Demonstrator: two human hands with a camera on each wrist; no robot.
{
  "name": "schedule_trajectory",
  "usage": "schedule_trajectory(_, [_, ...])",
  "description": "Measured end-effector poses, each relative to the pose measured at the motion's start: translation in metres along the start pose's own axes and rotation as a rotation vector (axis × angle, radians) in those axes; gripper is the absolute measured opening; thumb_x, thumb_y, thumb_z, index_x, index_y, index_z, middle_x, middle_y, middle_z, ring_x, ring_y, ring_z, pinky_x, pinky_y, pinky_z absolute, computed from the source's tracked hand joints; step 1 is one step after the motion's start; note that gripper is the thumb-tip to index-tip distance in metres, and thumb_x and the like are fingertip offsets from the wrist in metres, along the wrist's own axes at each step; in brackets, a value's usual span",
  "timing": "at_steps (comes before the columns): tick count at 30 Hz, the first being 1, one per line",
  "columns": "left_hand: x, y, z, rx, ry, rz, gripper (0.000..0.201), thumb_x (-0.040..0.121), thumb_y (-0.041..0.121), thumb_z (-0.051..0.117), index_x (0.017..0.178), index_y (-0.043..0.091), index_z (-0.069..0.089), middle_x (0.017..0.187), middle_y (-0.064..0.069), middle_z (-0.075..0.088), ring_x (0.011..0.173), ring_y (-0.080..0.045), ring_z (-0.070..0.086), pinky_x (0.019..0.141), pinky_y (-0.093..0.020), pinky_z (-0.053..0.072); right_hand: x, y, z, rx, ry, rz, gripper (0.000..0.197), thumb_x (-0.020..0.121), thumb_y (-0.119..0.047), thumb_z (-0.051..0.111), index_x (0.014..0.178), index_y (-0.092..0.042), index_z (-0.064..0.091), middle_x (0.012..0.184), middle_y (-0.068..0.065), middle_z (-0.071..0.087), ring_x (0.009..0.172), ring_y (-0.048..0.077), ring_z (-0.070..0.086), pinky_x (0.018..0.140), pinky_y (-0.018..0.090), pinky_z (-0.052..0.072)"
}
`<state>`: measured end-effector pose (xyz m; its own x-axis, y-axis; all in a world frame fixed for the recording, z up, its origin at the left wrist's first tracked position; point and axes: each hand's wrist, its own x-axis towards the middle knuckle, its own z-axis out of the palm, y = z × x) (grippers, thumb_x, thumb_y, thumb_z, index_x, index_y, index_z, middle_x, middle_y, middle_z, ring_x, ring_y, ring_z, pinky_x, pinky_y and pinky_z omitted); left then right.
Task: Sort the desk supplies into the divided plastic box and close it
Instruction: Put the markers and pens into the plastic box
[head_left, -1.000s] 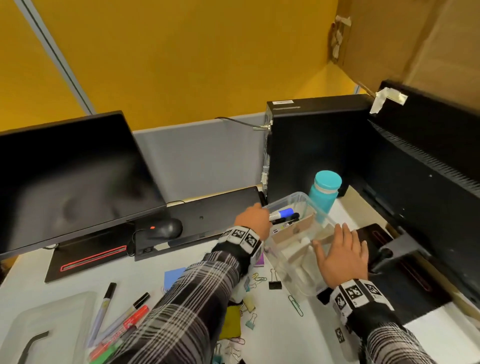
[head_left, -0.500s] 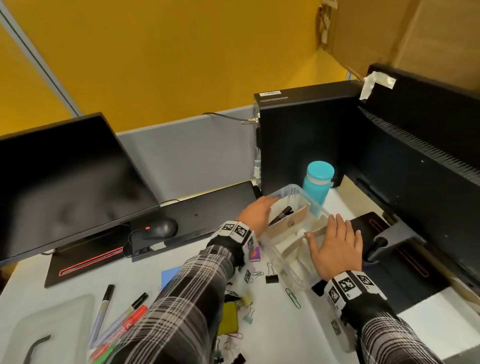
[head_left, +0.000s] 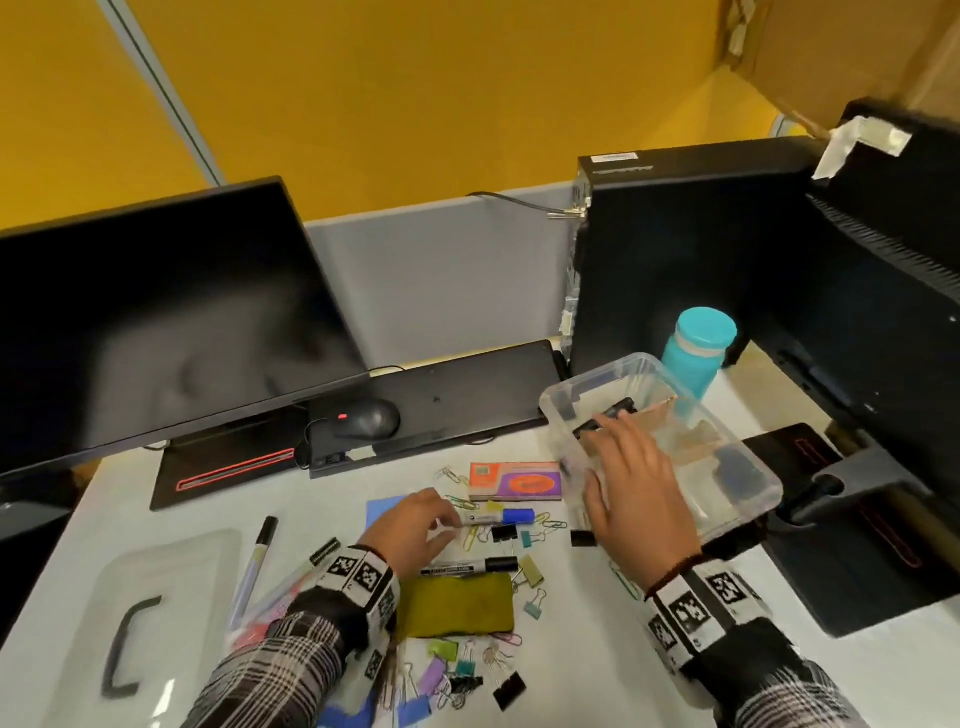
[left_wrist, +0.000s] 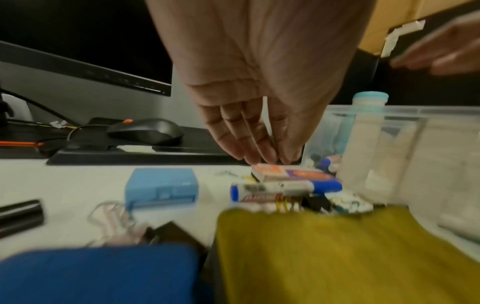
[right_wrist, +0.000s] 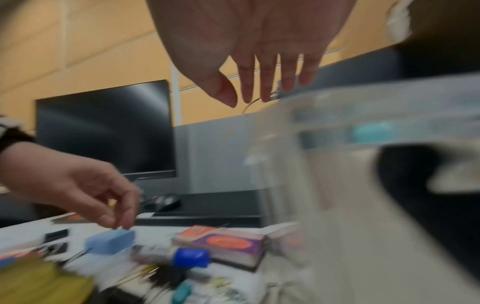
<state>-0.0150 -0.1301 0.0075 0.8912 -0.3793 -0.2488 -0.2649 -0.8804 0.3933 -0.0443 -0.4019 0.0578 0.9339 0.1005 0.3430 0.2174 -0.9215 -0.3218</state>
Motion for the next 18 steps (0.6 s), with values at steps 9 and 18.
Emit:
schedule_trajectory(9, [-0.010,0.001,0.016,0.093,-0.057,-0.029,0.021,0.087,0.036,0.060,0.105,0.027,0.064,0.111,0.005,0.058,0.105,-0.016,0.051,0.095,-0.032,0.038,0.009,-0.042,0.092,-0.096,-0.657,-0.119,0.052,0.086,-0.006,0.050,0.136,-0.015,0.038,0.139,0.007,0.038,0.128,0.026,0.034,0.099,0.038,0.041])
schedule_trajectory(18, [-0.005,-0.003,0.013,0.301,-0.215,0.014,0.022,0.088,0.030,0.061,0.108,0.020,0.065,0.114,-0.004,0.059,0.109,-0.025,0.051,0.099,-0.039,0.034,0.013,-0.039,0.107,-0.007,-0.648,0.025,0.042,0.089,-0.014,0.051,0.130,-0.021,0.044,0.136,0.003,0.041,0.125,0.023,0.039,0.101,0.033,0.040])
